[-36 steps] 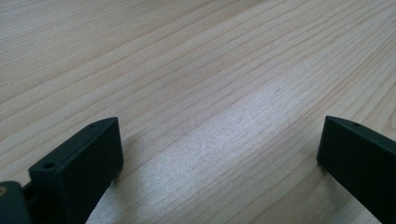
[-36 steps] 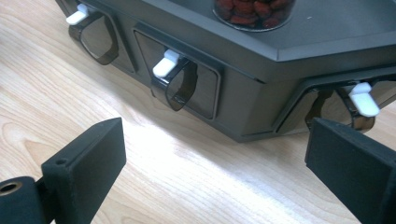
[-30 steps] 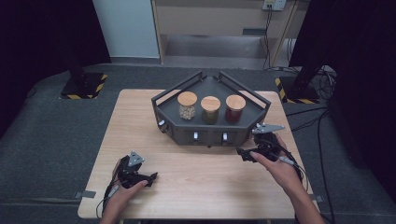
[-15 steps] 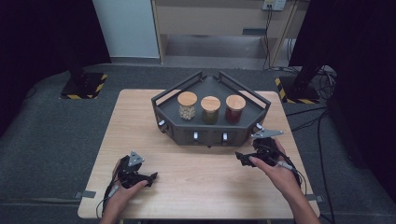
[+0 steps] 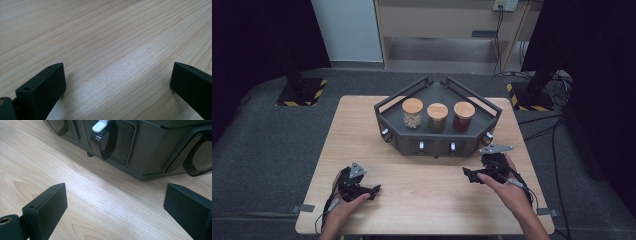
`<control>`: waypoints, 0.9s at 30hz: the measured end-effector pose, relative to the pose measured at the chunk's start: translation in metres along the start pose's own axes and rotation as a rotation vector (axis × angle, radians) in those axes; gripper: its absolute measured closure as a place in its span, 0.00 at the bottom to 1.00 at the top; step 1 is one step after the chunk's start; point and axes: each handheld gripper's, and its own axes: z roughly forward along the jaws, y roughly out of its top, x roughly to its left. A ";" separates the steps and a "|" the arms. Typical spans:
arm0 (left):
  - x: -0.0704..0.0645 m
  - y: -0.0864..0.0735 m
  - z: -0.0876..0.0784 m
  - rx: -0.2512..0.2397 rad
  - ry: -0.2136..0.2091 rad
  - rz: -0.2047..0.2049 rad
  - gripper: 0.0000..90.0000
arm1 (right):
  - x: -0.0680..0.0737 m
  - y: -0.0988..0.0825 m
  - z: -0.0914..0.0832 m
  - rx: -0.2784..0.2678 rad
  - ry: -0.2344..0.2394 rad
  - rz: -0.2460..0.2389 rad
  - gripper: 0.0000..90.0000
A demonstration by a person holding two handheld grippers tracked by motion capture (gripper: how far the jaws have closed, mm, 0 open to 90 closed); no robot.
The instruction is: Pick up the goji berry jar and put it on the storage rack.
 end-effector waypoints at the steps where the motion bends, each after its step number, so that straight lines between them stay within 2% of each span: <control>1: 0.000 0.000 0.000 0.000 0.000 0.000 0.00 | 0.001 -0.001 0.001 -0.001 0.001 0.002 0.06; 27: 0.000 0.000 0.000 0.000 0.000 0.000 0.00 | 0.019 -0.027 0.017 0.034 0.032 -0.001 0.06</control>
